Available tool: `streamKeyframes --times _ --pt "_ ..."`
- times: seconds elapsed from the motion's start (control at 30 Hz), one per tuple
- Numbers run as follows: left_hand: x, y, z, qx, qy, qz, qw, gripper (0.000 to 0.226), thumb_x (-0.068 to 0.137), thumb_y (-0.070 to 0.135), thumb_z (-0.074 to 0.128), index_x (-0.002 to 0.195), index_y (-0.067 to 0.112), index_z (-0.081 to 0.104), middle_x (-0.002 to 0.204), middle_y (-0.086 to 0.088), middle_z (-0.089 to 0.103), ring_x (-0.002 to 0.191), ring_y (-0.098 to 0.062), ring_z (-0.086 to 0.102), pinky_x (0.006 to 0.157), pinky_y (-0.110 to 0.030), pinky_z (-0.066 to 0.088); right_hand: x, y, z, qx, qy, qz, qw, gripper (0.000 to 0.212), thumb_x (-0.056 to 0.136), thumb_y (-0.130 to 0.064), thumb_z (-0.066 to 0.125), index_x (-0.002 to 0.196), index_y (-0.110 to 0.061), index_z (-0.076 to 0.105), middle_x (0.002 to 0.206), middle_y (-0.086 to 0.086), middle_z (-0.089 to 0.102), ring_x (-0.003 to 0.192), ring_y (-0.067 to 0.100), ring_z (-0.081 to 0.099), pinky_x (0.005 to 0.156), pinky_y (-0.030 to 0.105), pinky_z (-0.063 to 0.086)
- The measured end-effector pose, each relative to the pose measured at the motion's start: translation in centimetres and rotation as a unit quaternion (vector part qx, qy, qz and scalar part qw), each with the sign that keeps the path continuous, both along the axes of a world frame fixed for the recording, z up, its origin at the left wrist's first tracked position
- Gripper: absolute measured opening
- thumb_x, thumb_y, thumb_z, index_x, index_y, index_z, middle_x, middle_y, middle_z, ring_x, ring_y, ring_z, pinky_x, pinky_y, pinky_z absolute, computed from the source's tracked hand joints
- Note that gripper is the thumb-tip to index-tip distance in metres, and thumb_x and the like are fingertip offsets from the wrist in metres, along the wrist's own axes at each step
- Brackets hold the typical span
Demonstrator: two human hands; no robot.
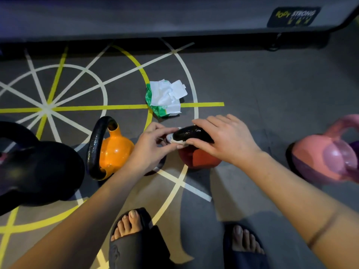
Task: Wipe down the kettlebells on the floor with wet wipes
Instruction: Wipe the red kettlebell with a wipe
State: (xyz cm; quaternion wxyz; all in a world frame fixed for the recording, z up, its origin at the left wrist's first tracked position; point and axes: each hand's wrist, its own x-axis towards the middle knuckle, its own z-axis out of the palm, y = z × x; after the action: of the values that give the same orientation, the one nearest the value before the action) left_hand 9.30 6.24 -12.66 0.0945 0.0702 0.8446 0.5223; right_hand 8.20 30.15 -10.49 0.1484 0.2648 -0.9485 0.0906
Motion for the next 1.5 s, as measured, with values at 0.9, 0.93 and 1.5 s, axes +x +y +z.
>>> streamKeyframes --times 0.9,0.93,1.5 --pt "0.9 0.9 -4.4 -0.001 -0.038 0.0 0.999 0.047 0.08 0.04 0.086 0.124 0.03 0.073 0.116 0.019 0.074 0.114 0.002 0.064 0.102 -0.036 0.052 9.2 -2.5 -5.7 -0.231 -0.187 -0.128 0.946 0.021 0.103 -0.04 0.054 0.106 -0.024 0.066 0.098 -0.007 0.064 0.079 0.008 0.06 0.073 0.027 0.047" --pt "1.1 1.1 -4.4 -0.017 -0.031 0.009 0.999 0.046 0.081 0.042 0.084 0.124 0.03 0.073 0.114 0.02 0.074 0.111 0.008 0.063 0.098 -0.029 0.052 8.5 -3.1 -5.2 -0.321 -0.247 -0.177 0.897 0.017 0.103 -0.04 0.055 0.105 -0.027 0.066 0.094 -0.009 0.067 0.076 0.004 0.063 0.071 0.022 0.051" --pt "2.0 0.2 -2.9 0.056 -0.077 0.1 0.99 0.034 0.101 0.001 0.058 0.131 0.015 0.065 0.092 -0.001 0.071 0.071 0.001 0.065 0.068 -0.018 0.056 3.4 -6.6 -3.2 -0.408 -0.378 -0.325 0.765 0.026 0.099 -0.013 0.057 0.075 -0.011 0.067 0.056 0.003 0.068 0.04 0.019 0.064 0.047 0.026 0.051"
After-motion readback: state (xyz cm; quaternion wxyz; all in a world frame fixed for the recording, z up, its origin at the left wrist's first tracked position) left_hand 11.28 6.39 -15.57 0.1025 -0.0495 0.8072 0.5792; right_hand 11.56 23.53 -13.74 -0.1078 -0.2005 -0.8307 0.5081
